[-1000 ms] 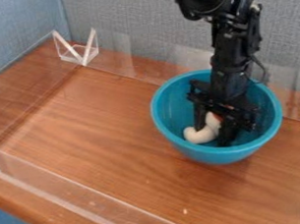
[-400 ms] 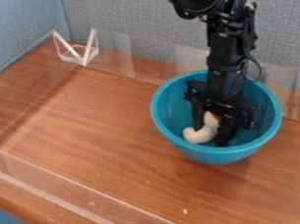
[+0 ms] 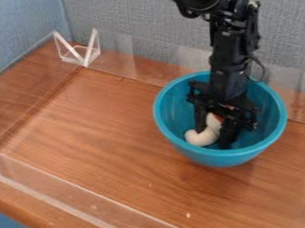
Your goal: Remove the mushroom from inside the blue bowl and put it on the table
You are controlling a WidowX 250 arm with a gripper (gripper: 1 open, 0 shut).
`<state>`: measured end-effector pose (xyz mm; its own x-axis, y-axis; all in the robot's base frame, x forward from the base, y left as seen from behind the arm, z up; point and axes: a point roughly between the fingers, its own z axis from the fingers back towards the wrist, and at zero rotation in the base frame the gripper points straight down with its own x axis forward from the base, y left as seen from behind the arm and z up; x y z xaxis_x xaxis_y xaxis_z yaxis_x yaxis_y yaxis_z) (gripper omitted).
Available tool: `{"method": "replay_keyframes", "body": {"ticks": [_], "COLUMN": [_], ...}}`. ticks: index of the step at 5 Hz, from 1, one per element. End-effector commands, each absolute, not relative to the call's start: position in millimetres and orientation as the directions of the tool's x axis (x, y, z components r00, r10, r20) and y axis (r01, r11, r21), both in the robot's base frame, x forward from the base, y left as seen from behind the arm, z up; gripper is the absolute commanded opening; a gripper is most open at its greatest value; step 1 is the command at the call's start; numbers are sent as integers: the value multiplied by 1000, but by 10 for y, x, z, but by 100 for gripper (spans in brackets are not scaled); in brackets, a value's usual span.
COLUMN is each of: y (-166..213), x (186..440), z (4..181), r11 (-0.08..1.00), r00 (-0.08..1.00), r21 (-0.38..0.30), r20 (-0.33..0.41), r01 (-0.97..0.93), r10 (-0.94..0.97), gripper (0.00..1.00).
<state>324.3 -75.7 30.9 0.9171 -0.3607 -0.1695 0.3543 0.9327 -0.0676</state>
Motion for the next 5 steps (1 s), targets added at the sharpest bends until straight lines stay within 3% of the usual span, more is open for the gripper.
{"method": "replay_keyframes", "body": {"ticks": [1, 3, 5], "y": [-653, -562, -449], "x": [3316, 3192, 3092], "z": [400, 565, 564], "r11": [940, 933, 954], "r00": [928, 921, 944], "r21": [-63, -63, -68], "r20": [-147, -148, -141], "r01": [336, 355, 292], "r10": [-342, -360, -299], "gripper": [0, 0, 0]}}
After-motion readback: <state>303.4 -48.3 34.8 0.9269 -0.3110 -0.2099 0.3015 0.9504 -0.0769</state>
